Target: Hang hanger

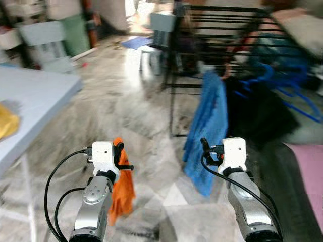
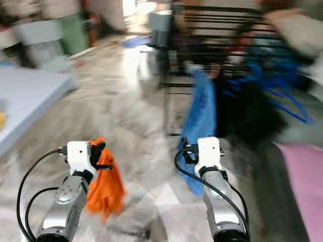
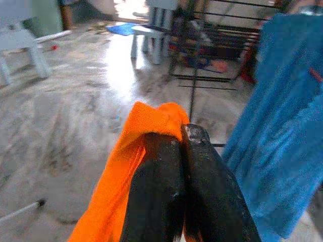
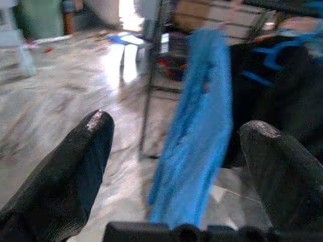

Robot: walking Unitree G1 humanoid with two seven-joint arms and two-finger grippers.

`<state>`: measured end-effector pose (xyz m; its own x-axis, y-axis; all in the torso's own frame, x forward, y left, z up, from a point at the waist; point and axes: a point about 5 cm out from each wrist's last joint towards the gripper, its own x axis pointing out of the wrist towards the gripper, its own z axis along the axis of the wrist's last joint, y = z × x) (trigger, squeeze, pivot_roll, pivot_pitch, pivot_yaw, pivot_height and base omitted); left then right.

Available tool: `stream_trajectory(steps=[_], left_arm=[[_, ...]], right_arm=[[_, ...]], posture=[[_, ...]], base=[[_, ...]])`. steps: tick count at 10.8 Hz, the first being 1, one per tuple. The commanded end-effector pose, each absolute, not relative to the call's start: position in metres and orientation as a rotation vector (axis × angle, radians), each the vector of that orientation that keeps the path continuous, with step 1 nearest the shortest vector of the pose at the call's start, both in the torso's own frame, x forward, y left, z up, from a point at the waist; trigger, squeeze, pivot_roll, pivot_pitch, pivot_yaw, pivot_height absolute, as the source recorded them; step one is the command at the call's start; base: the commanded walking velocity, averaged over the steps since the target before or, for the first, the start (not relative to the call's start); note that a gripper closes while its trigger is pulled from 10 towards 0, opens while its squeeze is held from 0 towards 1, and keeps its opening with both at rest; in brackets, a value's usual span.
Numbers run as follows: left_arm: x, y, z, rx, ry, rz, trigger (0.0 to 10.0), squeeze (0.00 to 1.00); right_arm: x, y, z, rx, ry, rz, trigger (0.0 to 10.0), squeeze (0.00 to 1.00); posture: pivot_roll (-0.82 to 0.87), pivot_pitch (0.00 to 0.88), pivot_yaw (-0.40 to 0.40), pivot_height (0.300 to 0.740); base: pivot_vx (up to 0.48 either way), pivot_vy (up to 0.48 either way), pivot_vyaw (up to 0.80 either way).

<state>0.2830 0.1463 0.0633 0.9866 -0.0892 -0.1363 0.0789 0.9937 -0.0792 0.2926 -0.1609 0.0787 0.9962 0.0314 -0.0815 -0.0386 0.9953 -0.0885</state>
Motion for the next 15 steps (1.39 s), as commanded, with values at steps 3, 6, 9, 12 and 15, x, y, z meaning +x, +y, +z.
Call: stream_trajectory(steps=[3, 6, 9, 12, 15], left_arm=[[0.287, 0.139, 0.078, -0.125, 0.064, -0.096, 10.0, 0.00], [0.285, 0.143, 0.080, -0.146, 0.065, -0.080, 10.0, 0.00], [0.277, 0.138, 0.073, -0.139, 0.105, -0.116, 10.0, 0.00], [0.279, 0.132, 0.076, -0.155, 0.114, -0.122, 10.0, 0.00], [0.274, 0.136, 0.073, -0.149, 0.144, -0.121, 10.0, 0.00]], right_arm=[[0.280, -0.184, 0.076, -0.117, 0.091, -0.019, 10.0, 0.00], [0.279, -0.182, 0.084, -0.135, 0.085, 0.004, 10.0, 0.00], [0.271, -0.182, 0.082, -0.131, 0.097, -0.013, 10.0, 0.00], [0.269, -0.181, 0.082, -0.132, 0.104, -0.009, 10.0, 0.00], [0.269, -0.180, 0.083, -0.136, 0.111, -0.004, 10.0, 0.00]], posture=[[-0.06, 0.014, -0.020, 0.740], [-0.06, 0.071, -0.039, 0.740], [-0.07, 0.102, -0.023, 0.740], [-0.07, 0.109, -0.019, 0.740], [-0.06, 0.125, -0.026, 0.740]], base=[[0.000, 0.000, 0.00], [0.362, 0.000, -0.47], [0.412, 0.165, -0.74], [0.360, 0.307, -0.19], [0.000, 0.462, 0.00]])
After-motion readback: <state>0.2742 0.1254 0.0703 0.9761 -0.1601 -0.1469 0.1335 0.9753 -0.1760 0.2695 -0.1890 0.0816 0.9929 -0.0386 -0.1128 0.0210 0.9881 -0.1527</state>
